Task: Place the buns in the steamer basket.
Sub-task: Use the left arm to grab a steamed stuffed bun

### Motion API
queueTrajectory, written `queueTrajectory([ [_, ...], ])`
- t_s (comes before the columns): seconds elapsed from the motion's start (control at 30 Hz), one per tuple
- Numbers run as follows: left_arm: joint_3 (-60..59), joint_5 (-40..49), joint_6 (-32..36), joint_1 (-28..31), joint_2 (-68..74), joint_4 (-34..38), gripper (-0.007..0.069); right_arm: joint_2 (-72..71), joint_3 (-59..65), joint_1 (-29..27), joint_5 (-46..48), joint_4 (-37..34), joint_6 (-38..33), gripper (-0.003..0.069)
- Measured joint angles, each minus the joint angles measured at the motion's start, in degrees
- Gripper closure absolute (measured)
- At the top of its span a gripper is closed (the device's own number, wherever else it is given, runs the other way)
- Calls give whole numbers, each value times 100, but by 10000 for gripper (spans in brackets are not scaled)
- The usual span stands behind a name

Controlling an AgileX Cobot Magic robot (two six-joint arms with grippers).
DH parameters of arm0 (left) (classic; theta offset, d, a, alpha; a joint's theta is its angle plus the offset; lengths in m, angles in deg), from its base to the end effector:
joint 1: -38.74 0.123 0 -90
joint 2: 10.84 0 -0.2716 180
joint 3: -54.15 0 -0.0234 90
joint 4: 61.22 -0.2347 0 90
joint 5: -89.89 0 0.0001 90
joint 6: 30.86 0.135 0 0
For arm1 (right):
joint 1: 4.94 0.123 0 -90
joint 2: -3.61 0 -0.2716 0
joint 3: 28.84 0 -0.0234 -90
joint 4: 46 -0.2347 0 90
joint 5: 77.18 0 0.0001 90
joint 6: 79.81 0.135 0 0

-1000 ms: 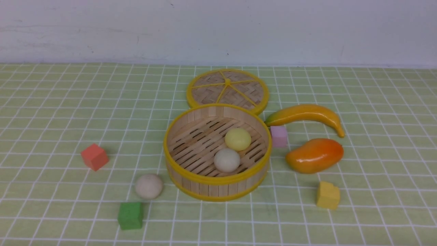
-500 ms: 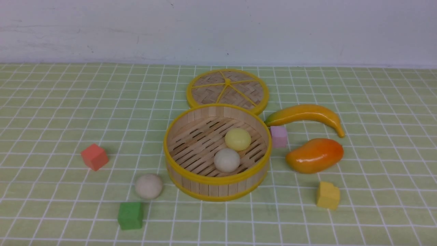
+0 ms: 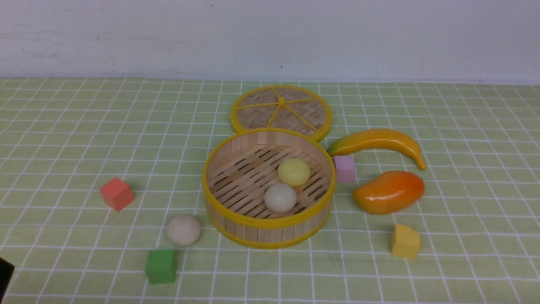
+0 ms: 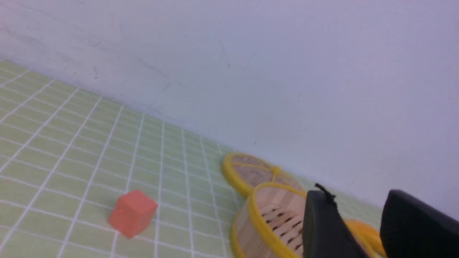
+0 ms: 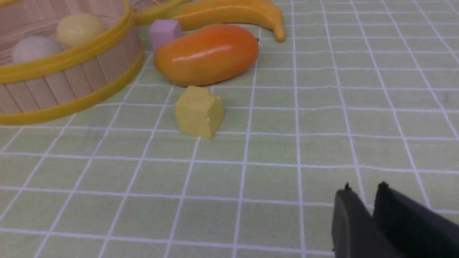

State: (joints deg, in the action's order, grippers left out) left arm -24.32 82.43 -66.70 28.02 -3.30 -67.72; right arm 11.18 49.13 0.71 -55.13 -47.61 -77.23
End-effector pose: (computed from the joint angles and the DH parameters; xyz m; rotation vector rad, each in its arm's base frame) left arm 0.0936 -0.0197 0.2249 -0.2143 1.3807 -0.5951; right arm 0.0910 0.0104 0.1595 -0.0331 1.8793 0.1265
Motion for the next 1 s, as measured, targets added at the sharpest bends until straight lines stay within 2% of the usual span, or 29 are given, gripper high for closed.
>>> queueTrajectory([
  [0.13,246,25,-30,0,0,119,386,0,0,0,0,0,0,552],
  [0.3,1158,345,-47,0,407,144,386,0,0,0,0,0,0,543],
  [0.53,2529,1358,-47,0,1938,151,386,0,0,0,0,0,0,533],
  [0.77,2803,2485,39,0,3530,-15,386,0,0,0,0,0,0,523],
  [0.93,2803,2269,158,0,4322,-355,386,0,0,0,0,0,0,517],
  [1.0,2803,1706,124,0,4779,-364,386,0,0,0,0,0,0,513],
])
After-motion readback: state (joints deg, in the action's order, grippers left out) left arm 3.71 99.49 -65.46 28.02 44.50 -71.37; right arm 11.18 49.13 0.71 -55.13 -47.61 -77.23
